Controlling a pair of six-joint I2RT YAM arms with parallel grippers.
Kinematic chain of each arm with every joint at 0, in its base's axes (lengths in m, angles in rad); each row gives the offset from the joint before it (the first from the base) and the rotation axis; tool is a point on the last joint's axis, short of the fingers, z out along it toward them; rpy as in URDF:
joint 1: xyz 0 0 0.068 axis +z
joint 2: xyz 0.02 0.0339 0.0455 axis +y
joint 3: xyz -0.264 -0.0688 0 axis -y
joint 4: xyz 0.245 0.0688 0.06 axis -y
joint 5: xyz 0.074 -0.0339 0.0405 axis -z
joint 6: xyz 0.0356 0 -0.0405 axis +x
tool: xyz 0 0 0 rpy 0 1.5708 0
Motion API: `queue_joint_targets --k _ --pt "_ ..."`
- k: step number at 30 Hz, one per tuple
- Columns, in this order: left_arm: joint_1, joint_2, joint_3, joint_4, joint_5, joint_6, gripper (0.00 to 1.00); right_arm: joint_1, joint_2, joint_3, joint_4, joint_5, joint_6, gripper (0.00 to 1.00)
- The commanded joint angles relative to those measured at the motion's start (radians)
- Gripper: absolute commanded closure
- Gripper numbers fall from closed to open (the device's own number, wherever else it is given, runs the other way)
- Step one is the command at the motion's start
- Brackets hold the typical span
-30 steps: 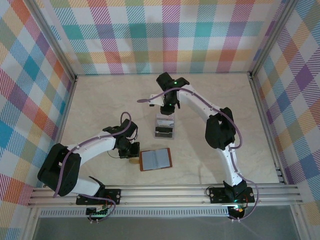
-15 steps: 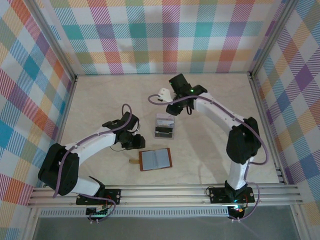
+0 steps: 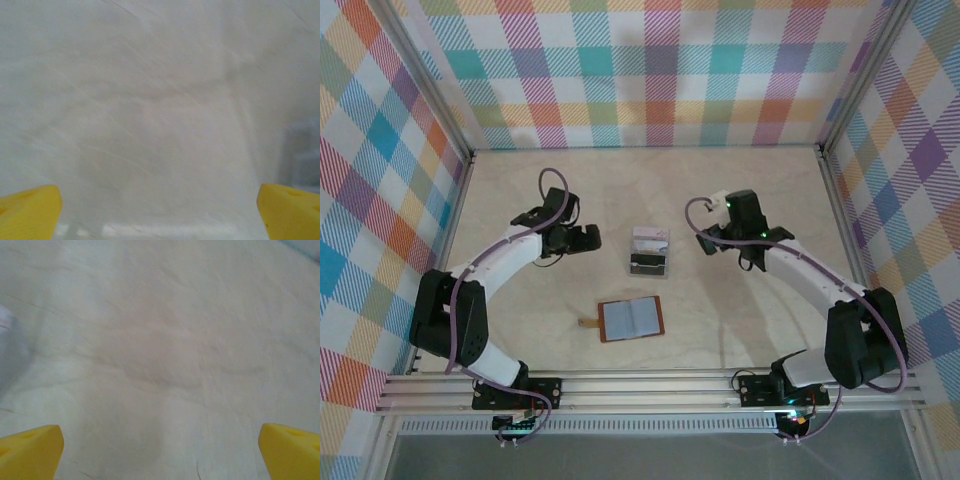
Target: Take the credit cards out of the card holder
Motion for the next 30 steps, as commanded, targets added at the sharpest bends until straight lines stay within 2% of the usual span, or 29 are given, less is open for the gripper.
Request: queue_joint_targets --k 1,5,9,10,14,17,20,23,26,30 --pt "0.059 0.0 -0.005 0.064 -0.224 0.051 0.0 -0.088 -0.048 -0.117 0.21 0.024 0.119 0.0" --pt "0.134 -0.03 -0.105 0.199 -0.311 0.093 0.0 -0.196 -0.06 -0.287 0.445 0.005 0.206 0.0" --pt "0.203 -0.038 -0.217 0.414 -0.298 0.127 0.0 -0.242 -0.014 -0.388 0.64 0.002 0.214 0.0" --pt "0.208 -0.032 -0.235 0.463 -0.293 0.144 0.0 -0.244 -0.014 -0.377 0.618 0.01 0.218 0.0" --pt "0.213 -0.015 -0.333 0.712 -0.281 0.251 0.0 -0.253 0.002 -0.416 0.768 -0.034 0.199 0.0" --pt "0.245 -0.016 -0.404 0.875 -0.225 0.258 0.0 -0.264 0.035 -0.421 0.849 -0.065 0.204 0.0" --pt "0.308 -0.004 -0.435 0.92 -0.104 0.23 0.0 -0.29 0.107 -0.435 0.952 -0.103 0.23 0.0" --pt "0.318 -0.019 -0.493 1.008 -0.03 0.247 0.0 -0.322 0.119 -0.427 0.938 -0.149 0.255 0.0" --pt "0.319 -0.018 -0.5 1.025 -0.004 0.26 0.0 -0.337 0.152 -0.456 1.019 -0.196 0.253 0.0" --pt "0.315 -0.021 -0.51 1.044 0.014 0.274 0.0 -0.337 0.153 -0.463 1.027 -0.206 0.248 0.0"
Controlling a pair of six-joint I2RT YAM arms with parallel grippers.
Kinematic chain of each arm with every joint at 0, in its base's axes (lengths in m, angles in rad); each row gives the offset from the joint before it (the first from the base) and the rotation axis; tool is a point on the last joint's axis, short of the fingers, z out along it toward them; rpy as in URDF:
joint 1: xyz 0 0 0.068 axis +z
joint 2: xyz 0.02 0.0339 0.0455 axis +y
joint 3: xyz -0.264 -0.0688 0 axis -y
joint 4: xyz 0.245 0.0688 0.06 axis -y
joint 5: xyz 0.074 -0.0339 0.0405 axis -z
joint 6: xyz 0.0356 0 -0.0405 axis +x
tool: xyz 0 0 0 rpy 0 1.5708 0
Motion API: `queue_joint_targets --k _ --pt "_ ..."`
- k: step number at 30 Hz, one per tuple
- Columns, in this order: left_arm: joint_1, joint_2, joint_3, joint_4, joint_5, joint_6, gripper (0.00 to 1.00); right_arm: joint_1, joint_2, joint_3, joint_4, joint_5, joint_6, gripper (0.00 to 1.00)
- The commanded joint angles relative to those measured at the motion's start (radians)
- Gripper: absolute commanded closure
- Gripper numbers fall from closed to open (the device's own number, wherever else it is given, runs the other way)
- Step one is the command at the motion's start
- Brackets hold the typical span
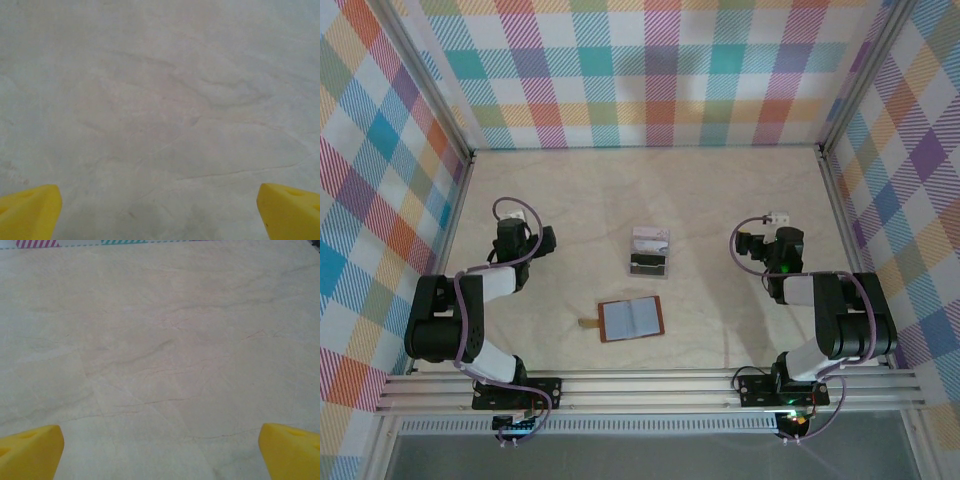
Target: Take the credit cards out of the card holder
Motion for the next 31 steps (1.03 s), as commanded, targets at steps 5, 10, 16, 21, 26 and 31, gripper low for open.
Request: queue_joint_targets --k 5,10,16,21,26,31 --pt "-0.034 0.011 -0.114 0.282 0.075 0.086 0.0 -0.004 0.01 -0.004 0.084 -0.047 0.017 0.0" --pt "-0.077 0.035 -0.143 0.345 0.021 0.119 0.0 -0.005 0.011 -0.006 0.086 -0.045 0.017 0.0" --pt "-0.083 0.039 -0.14 0.343 0.011 0.122 0.0 -0.005 0.009 -0.016 0.103 0.012 0.041 0.0" --pt "-0.081 0.032 -0.148 0.353 0.015 0.12 0.0 -0.002 0.007 -0.014 0.1 0.001 0.03 0.0" --pt "-0.079 0.033 -0.146 0.349 0.02 0.119 0.0 -0.001 0.01 -0.008 0.09 -0.023 0.021 0.0" --pt "-0.078 0.032 -0.146 0.349 0.021 0.12 0.0 -0.004 0.007 -0.009 0.091 -0.03 0.021 0.0"
